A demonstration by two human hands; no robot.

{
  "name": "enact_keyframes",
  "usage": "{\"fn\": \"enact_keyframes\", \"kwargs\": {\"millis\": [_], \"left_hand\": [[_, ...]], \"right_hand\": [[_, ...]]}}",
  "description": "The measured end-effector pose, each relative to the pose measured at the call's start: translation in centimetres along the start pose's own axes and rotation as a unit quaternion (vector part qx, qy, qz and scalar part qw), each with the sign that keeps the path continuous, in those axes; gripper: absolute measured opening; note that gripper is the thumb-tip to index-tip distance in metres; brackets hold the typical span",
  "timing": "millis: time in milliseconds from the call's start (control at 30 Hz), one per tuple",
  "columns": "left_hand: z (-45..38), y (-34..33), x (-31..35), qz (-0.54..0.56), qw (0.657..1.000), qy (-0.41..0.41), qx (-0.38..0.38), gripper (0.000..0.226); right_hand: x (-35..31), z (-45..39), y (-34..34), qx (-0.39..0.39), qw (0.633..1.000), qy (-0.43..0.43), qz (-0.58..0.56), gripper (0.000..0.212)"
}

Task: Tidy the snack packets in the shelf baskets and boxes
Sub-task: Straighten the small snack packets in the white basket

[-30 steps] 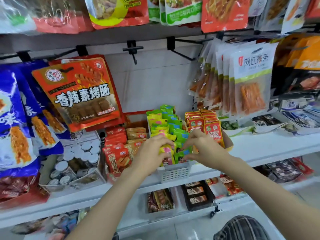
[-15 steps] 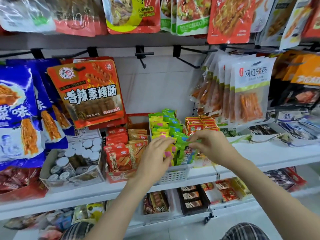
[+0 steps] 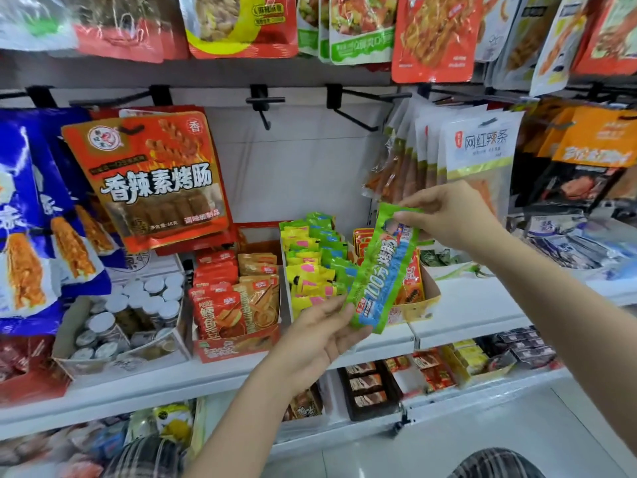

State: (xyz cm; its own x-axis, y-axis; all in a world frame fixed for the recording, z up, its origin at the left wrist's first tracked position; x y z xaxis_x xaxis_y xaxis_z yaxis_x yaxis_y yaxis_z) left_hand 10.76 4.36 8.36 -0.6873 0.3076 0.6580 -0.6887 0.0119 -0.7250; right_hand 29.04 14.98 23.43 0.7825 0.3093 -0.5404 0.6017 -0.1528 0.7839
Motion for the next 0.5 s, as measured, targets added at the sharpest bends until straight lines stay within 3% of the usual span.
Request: {"fn": "enact_keyframes", "kwargs": {"millis": [167,300,433,500], "left_hand": [[1.3,0.9,-0.6,0.082,0.995,0.044,0.02,0.021],[1.6,0.7,-1.3,0.122,0.989,0.085,0.016,0.04],[2.0,0.1,-1.9,0.114,0.985,0.13,0.024,0.045],[2.3,-0.2,-2.0,0.119,0.983,0.142,0.008,0.043]], "right_hand": [[2.2,0.3,-1.7,-0.034,0.993,-0.068,-0.091,0.014],[2.4,1.1,-2.4,-0.044,0.979,-0.091,-0.177,0.008],[2.0,2.3,-3.3,-0.081,0.924,-0.105,-0.359,0.026],[1.7,2.8,-3.5,-0.085,0.909,-0.093,-0.397,0.024]]}}
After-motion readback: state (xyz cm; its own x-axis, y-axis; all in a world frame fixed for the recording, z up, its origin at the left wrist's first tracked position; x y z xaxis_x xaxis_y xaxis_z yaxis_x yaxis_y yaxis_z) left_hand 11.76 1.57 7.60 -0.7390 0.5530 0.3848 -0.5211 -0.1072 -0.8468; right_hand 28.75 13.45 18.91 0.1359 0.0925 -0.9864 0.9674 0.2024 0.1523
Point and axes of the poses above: each hand's wrist, its own z-axis away from the middle knuckle, its own y-axis out of the back of the hand, x = y × z, the point moved 4 cm from there along -z, towards the middle knuckle, and after that the axes turned 8 degrees about z, right-handed, at the moved point
